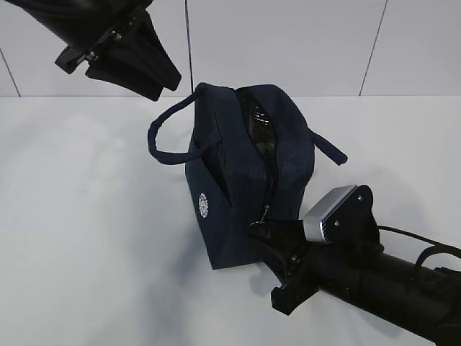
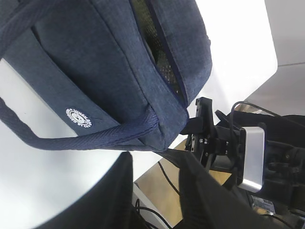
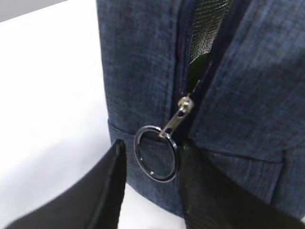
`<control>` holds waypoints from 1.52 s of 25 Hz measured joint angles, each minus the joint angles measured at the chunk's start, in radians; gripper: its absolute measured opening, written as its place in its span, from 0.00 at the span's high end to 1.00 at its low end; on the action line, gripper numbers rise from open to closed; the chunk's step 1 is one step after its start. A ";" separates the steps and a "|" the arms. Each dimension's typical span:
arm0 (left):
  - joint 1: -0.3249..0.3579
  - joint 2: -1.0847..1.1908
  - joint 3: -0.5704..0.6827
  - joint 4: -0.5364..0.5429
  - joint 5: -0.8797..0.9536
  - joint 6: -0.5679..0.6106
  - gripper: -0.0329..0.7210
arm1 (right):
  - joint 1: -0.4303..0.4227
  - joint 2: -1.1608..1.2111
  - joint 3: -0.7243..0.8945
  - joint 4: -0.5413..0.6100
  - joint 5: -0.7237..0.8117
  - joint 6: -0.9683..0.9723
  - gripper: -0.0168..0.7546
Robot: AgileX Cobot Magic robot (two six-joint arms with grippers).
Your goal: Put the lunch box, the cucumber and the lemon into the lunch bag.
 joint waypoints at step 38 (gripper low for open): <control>0.000 0.000 0.000 0.022 0.000 0.000 0.64 | 0.000 0.042 -0.032 0.020 -0.002 0.064 0.62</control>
